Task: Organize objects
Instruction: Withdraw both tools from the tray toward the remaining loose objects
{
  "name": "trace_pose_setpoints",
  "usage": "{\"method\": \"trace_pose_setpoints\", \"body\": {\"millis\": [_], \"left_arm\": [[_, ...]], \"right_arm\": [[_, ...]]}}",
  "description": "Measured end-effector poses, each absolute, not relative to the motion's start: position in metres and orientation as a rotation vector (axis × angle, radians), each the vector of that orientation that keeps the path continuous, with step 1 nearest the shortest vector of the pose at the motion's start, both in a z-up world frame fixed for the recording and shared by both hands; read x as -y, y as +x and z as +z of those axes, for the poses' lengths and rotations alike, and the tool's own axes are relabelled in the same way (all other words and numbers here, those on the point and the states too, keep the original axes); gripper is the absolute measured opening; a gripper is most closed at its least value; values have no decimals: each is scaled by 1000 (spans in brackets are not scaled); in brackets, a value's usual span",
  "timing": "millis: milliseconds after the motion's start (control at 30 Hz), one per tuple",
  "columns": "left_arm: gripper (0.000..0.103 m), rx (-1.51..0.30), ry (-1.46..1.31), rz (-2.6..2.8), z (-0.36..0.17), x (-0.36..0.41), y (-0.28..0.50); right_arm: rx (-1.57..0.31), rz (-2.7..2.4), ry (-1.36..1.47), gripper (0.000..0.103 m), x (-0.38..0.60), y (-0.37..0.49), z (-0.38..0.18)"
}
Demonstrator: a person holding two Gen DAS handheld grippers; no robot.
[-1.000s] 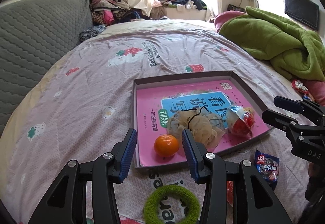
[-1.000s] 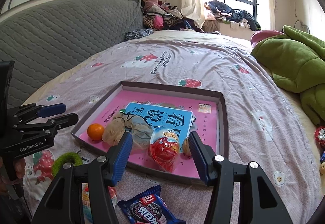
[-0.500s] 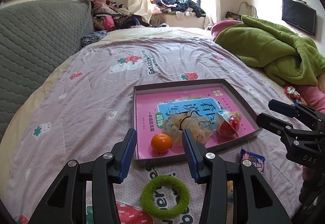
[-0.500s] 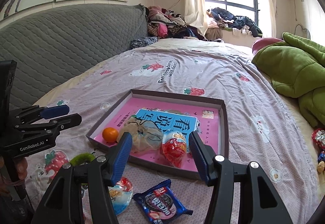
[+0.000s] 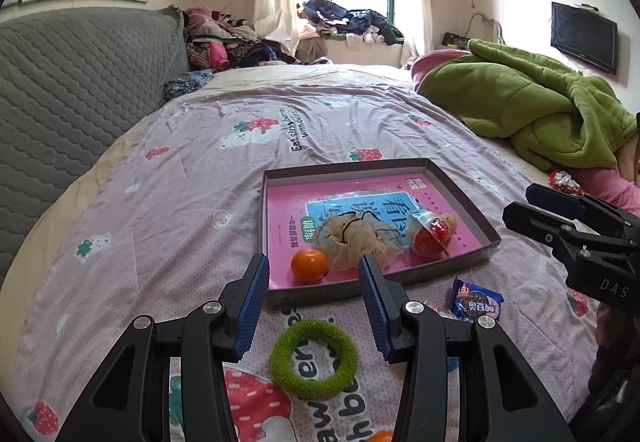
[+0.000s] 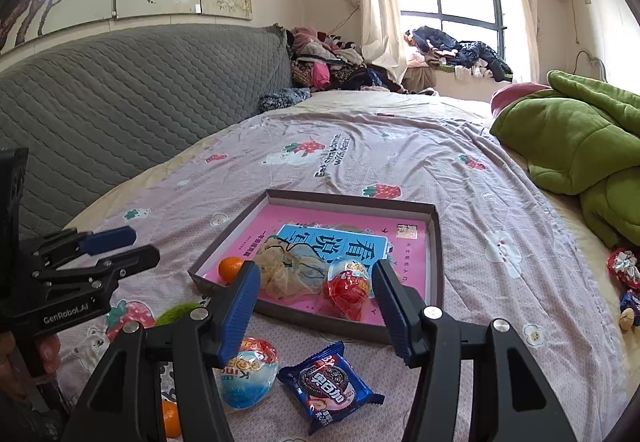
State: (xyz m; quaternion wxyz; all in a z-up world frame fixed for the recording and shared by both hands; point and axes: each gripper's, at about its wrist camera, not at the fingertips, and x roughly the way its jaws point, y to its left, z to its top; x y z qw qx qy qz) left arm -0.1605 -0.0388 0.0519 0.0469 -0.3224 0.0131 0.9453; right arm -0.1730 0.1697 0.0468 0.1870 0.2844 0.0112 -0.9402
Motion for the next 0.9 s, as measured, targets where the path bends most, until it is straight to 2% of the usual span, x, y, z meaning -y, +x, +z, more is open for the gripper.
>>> {"method": "trace_pose_setpoints", "body": {"millis": [900], "left_arm": [[48,15,-981,2877,48,36,-115]], "right_arm": [[49,-2629,752,58,-166,-138,57]]}}
